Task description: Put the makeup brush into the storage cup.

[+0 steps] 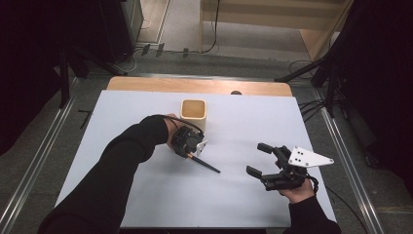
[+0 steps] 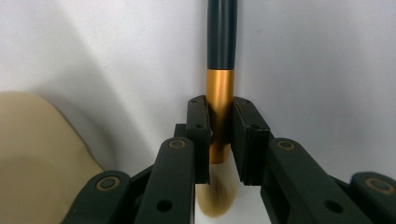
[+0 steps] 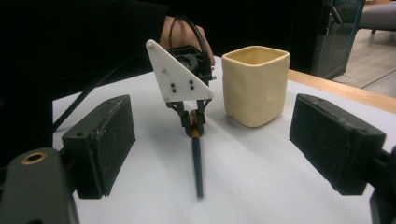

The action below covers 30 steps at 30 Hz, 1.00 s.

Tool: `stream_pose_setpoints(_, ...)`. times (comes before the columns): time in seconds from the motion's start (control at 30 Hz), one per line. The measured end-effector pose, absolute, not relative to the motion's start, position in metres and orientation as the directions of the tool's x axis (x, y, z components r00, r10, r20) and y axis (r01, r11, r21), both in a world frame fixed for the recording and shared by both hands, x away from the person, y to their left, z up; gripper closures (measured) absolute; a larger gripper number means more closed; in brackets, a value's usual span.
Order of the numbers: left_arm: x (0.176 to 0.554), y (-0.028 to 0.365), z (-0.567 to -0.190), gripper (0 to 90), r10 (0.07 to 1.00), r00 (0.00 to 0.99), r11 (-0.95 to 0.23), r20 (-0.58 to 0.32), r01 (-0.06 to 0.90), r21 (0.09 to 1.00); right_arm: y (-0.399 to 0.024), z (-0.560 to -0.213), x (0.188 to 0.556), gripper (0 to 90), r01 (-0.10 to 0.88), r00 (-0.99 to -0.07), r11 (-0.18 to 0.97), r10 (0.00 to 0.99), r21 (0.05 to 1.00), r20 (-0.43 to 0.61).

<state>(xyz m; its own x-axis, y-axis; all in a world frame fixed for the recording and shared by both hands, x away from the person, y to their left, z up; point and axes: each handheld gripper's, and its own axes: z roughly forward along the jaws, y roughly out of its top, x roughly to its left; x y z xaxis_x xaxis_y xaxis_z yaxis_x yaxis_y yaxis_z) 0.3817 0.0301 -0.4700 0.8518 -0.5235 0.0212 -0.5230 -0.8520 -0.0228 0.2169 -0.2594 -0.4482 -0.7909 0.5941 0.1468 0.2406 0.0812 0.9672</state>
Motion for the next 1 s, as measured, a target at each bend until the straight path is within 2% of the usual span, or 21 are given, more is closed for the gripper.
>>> stream_pose_setpoints(0.23, 0.384, 0.034, -0.457, 79.7, -0.456, 0.89, -0.89, 0.025, -0.456, 0.012, -0.259, -0.448, 0.217, 15.1, 0.244, -0.792, 0.084, 0.593, 0.966, 0.149)
stream_pose_setpoints(0.3, 0.383, 0.038, -0.446, 79.7, -0.393, 0.919, -0.919, 0.014, -0.393, 0.029, -0.259, -0.448, 0.217, 15.1, 0.245, -0.793, 0.083, 0.591, 0.966, 0.15)
stream_pose_setpoints(0.37, 0.383, 0.039, -0.443, 79.7, -0.373, 0.928, -0.927, 0.009, -0.373, 0.027, -0.259, -0.448, 0.217, 15.1, 0.247, -0.793, 0.083, 0.59, 0.965, 0.152)
stream_pose_setpoints(0.53, 0.38, 0.051, -0.427, 79.7, -0.322, 0.946, -0.944, -0.013, -0.32, 0.083, -0.259, -0.448, 0.218, 15.1, 0.252, -0.796, 0.08, 0.584, 0.964, 0.16)
stream_pose_setpoints(0.6, 0.377, 0.059, -0.421, 79.7, -0.254, 0.967, -0.959, -0.026, -0.249, 0.136, -0.258, -0.448, 0.219, 15.1, 0.259, -0.796, 0.075, 0.581, 0.963, 0.169)
stream_pose_setpoints(0.63, 0.377, 0.059, -0.421, 79.7, -0.254, 0.967, -0.959, -0.026, -0.249, 0.136, -0.258, -0.448, 0.219, 15.1, 0.259, -0.796, 0.075, 0.581, 0.963, 0.169)
stream_pose_setpoints(0.67, 0.377, 0.065, -0.417, 79.7, -0.2, 0.979, -0.966, -0.047, -0.188, 0.177, -0.257, -0.449, 0.219, 15.1, 0.261, -0.797, 0.078, 0.579, 0.962, 0.169)
stream_pose_setpoints(0.73, 0.375, 0.071, -0.415, 79.7, -0.147, 0.987, -0.968, -0.066, -0.129, 0.215, -0.257, -0.449, 0.22, 15.1, 0.26, -0.8, 0.08, 0.576, 0.962, 0.168)
stream_pose_setpoints(0.9, 0.368, 0.082, -0.412, 79.7, -0.113, 0.991, -0.964, -0.064, -0.094, 0.247, -0.254, -0.449, 0.22, 15.1, 0.269, -0.803, 0.08, 0.569, 0.96, 0.177)
stream_pose_setpoints(1.0, 0.361, 0.092, -0.409, 79.7, -0.059, 0.994, -0.953, -0.089, -0.029, 0.301, -0.251, -0.449, 0.221, 15.1, 0.274, -0.808, 0.09, 0.561, 0.958, 0.178)
